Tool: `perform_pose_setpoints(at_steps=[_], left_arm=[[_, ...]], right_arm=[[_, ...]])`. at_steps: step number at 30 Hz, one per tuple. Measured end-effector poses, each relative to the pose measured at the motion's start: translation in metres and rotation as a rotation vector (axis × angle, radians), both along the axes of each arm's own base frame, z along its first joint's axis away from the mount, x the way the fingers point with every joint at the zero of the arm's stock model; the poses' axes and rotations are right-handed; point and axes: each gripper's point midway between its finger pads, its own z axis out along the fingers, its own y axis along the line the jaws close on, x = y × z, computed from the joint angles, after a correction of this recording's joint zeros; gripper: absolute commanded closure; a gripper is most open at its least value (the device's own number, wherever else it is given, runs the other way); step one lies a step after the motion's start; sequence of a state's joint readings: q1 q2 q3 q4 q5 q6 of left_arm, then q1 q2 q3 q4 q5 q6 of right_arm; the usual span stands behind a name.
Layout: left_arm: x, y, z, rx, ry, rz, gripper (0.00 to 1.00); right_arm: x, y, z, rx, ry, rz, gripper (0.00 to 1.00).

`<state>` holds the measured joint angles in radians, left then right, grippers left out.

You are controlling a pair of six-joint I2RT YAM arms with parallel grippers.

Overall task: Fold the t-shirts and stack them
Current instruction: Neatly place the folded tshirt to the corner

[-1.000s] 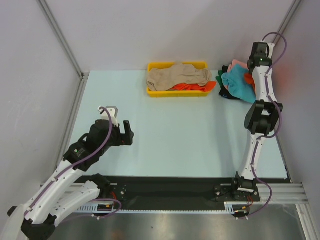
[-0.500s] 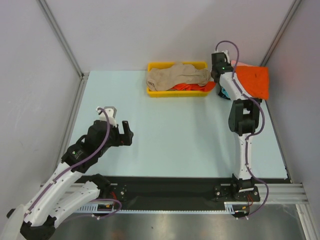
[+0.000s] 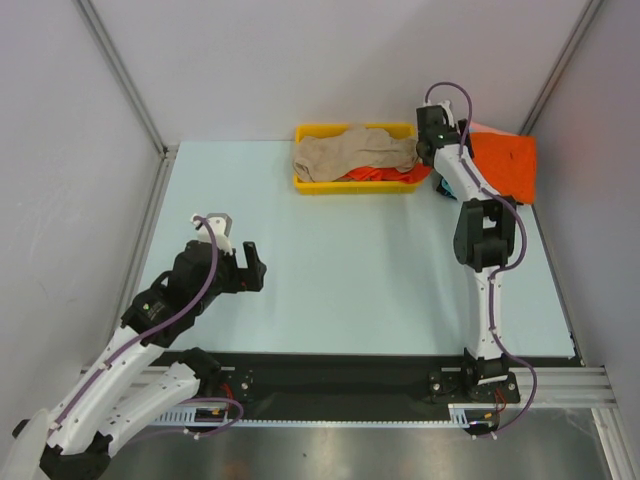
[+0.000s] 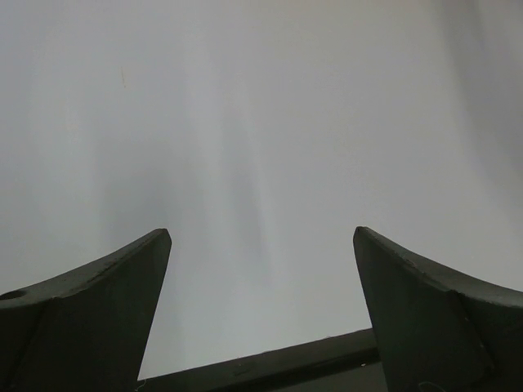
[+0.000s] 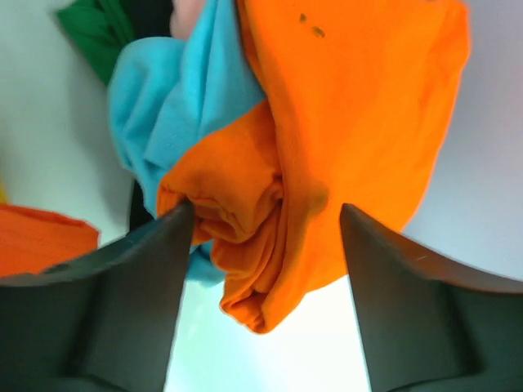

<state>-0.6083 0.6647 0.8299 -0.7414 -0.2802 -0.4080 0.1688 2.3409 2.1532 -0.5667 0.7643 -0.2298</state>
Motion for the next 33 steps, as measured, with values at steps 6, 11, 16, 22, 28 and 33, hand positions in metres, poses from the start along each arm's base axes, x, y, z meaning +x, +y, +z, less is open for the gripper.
perform_pose_setpoints(at_steps=[6,11,16,22,28,33], left_arm=[[0.0,0.0,0.0,0.001,0.001,0.0,0.0],[0.0,0.0,-0.001,0.002,0.002,0.0,0.0],[0.0,0.0,-0.001,0.002,0.002,0.001,0.0],[0.0,0.0,-0.001,0.003,0.004,0.0,0.0],[0.001,0.0,-0.002,0.005,0.008,0.001,0.0],[0.001,0.0,-0.002,0.006,0.009,0.001,0.0]], right_arm=[[-0.001,-0.001,0.011,0.153,-0.049,0.005,0.19],[0.005,-0.015,0.035,0.248,-0.127,-0.022,0.27],[0.008,-0.031,0.051,0.3,-0.18,-0.059,0.34],[0.008,-0.031,0.039,0.356,-0.163,-0.062,0.37],[0.008,-0.023,0.023,0.395,-0.125,-0.046,0.44],[0.007,-0.024,0.008,0.413,-0.096,-0.057,0.6]])
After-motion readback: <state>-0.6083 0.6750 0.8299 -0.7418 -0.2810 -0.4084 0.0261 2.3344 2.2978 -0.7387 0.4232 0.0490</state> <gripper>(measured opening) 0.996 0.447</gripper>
